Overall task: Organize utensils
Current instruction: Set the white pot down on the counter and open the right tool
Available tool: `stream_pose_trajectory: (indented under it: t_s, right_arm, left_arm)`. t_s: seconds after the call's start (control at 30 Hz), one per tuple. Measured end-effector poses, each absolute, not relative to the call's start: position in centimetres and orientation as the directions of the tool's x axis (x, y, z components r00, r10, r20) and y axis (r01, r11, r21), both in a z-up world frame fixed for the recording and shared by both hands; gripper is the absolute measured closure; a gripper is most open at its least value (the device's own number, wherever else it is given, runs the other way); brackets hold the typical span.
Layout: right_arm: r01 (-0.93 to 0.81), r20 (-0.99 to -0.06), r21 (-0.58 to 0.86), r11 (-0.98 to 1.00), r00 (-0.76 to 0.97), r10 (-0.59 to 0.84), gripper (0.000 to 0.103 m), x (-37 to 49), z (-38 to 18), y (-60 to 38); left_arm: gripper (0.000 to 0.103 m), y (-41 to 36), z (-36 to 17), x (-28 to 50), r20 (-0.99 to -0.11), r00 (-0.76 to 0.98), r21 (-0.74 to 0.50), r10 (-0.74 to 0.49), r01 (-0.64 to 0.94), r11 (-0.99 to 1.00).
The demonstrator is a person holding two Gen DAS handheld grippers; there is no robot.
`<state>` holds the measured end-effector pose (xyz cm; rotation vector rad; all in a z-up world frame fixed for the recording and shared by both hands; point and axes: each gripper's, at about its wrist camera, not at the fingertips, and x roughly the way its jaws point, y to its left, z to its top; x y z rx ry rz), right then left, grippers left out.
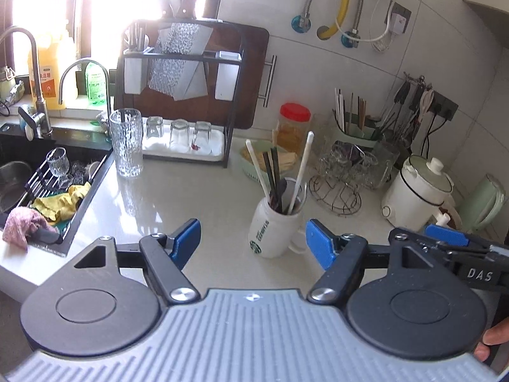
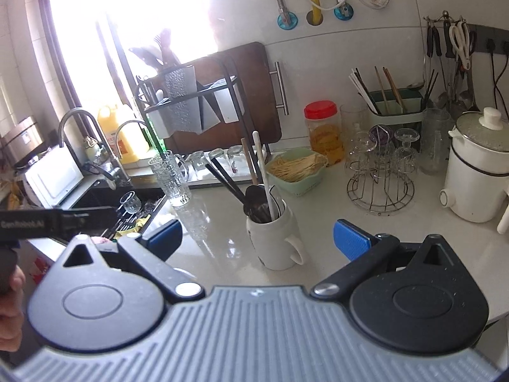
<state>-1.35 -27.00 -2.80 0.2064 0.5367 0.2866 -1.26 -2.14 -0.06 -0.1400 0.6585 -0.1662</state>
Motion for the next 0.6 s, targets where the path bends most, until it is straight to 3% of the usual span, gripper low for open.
stream_pose_trajectory:
  t_s: [0.6]
  right_arm:
    - [-0.201,-0.469,0.264,0.943,0.828,0.308,0.000,-4.5,-4.4,-27.8]
  left_arm:
    - [0.026,-2.3,-2.4,-3.6,-0.626,0.757,-0.170,-0.187,0.101,0.980]
